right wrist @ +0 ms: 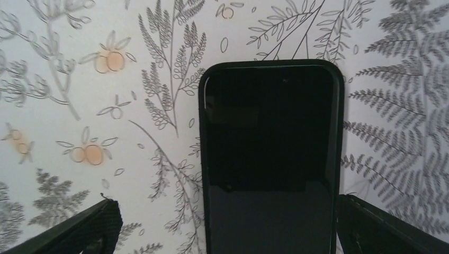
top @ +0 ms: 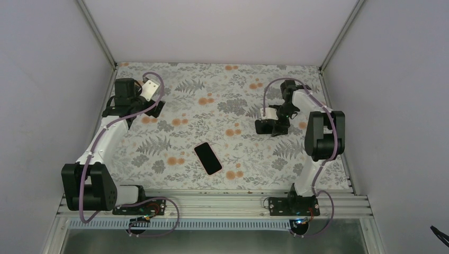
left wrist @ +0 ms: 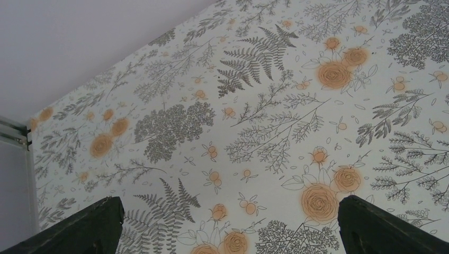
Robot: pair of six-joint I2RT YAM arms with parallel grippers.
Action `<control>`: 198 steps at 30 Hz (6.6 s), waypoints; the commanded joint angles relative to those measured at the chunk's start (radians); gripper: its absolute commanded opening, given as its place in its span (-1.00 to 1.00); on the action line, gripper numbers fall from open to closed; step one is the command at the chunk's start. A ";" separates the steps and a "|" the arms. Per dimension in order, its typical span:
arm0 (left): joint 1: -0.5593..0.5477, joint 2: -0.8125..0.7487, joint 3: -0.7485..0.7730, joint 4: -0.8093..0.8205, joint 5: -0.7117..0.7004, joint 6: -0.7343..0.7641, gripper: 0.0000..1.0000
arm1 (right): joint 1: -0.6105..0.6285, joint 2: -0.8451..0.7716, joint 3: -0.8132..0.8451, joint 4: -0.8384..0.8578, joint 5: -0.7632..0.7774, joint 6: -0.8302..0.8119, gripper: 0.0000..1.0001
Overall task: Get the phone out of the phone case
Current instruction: Pick up the phone at the center of the board, then remove the phone case from the phone.
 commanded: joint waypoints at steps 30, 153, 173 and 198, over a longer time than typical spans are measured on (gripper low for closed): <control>-0.040 0.131 0.121 -0.294 0.340 0.144 1.00 | 0.039 0.145 -0.043 0.225 0.178 0.046 0.02; -0.466 0.198 0.489 -0.611 0.236 0.229 -0.95 | 0.348 -0.269 0.005 0.386 -0.594 0.602 0.05; -0.466 0.195 0.493 -0.642 0.281 0.244 -0.95 | 0.346 -0.224 0.026 0.447 -0.565 0.632 0.00; -0.493 0.166 0.459 -0.756 0.275 0.304 -0.95 | 0.336 -0.113 0.163 0.441 -0.483 0.616 -0.05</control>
